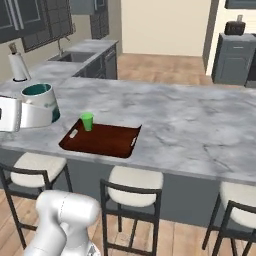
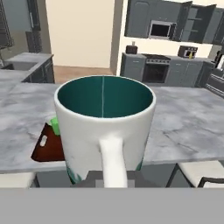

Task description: There is a tray on the dining counter. Grab the cup, mug, and pitcher and place them on the tray. The pitcher may be placed next to the tray if it cannot fit the tray.

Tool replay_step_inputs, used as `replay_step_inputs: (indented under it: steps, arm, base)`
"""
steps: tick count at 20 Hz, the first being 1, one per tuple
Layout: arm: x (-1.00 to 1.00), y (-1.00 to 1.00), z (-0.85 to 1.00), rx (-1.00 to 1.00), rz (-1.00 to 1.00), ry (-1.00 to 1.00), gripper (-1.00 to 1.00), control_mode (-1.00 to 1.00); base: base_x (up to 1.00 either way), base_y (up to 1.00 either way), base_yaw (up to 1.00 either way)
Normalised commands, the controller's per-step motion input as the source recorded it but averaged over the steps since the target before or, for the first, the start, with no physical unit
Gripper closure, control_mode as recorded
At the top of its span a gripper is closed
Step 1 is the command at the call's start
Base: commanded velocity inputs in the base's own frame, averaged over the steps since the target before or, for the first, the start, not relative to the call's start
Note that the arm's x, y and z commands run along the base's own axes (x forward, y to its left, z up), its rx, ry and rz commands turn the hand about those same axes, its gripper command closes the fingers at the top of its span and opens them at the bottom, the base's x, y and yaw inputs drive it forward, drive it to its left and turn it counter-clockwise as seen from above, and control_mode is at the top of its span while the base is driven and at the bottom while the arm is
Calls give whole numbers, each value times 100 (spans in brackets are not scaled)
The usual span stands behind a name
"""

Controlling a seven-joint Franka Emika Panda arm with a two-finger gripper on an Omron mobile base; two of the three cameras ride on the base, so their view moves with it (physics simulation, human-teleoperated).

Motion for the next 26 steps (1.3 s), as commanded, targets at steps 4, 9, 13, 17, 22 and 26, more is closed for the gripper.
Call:
replay_step_inputs:
  steps: [4, 9, 13, 17, 22, 26]
  arm:
    - [0, 0, 0, 0, 0, 0, 100, 100]
    - [0, 0, 0, 0, 0, 0, 100, 100]
    - [0, 0, 0, 0, 0, 0, 100, 100]
    - [0, 0, 0, 0, 0, 0, 100, 100]
    - [0, 0, 0, 0, 0, 0, 100, 100]
    - [0, 0, 0, 0, 0, 0, 100, 100]
  base:
    - [95, 99, -28]
    - [91, 36, 5]
    - [98, -3, 31]
    - [85, -3, 51]
    - [92, -21, 42]
    - [73, -25, 41]
